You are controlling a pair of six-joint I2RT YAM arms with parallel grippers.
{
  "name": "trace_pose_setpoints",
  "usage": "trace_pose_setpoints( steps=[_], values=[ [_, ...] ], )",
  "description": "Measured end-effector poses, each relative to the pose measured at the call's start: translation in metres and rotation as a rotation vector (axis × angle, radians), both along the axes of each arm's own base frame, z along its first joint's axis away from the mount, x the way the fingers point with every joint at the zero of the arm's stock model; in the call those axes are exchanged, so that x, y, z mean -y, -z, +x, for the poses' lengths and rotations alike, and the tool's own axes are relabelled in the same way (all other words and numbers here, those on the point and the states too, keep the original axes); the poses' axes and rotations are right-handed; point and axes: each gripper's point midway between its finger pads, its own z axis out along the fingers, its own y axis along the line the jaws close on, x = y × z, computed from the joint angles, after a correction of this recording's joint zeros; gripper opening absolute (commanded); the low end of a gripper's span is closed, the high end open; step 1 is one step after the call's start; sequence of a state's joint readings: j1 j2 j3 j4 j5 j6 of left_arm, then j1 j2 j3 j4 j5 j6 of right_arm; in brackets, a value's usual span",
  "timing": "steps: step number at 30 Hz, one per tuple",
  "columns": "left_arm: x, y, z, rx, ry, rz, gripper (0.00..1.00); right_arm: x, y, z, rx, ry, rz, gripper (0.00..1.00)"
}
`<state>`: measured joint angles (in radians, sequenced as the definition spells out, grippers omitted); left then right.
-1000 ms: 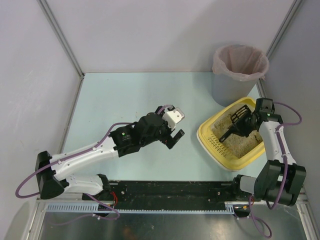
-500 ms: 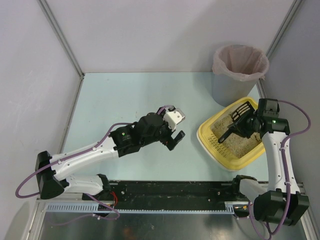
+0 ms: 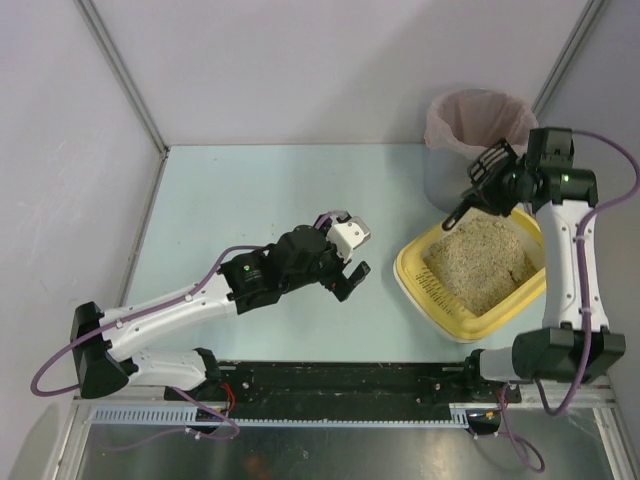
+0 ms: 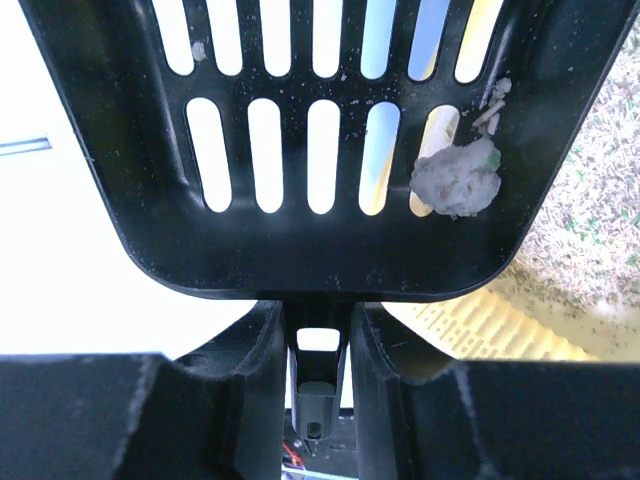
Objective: Clean the litter box
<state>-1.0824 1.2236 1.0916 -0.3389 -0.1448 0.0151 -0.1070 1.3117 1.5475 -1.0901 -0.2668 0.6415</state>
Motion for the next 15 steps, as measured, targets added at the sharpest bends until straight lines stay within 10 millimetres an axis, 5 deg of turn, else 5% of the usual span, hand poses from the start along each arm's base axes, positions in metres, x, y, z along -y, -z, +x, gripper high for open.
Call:
trace_pose_setpoints(
  steps=[8,15],
  values=[
    [0.0,0.0,0.0,-0.001,0.002,-0.001,1.0,-0.008,-0.041,0.068,0.092,-0.056,0.018,0.0],
    [0.0,0.001,0.0,-0.002,0.001,0.002,1.0,-0.024,-0.044,0.113,0.138,-0.116,0.116,0.0]
  ],
)
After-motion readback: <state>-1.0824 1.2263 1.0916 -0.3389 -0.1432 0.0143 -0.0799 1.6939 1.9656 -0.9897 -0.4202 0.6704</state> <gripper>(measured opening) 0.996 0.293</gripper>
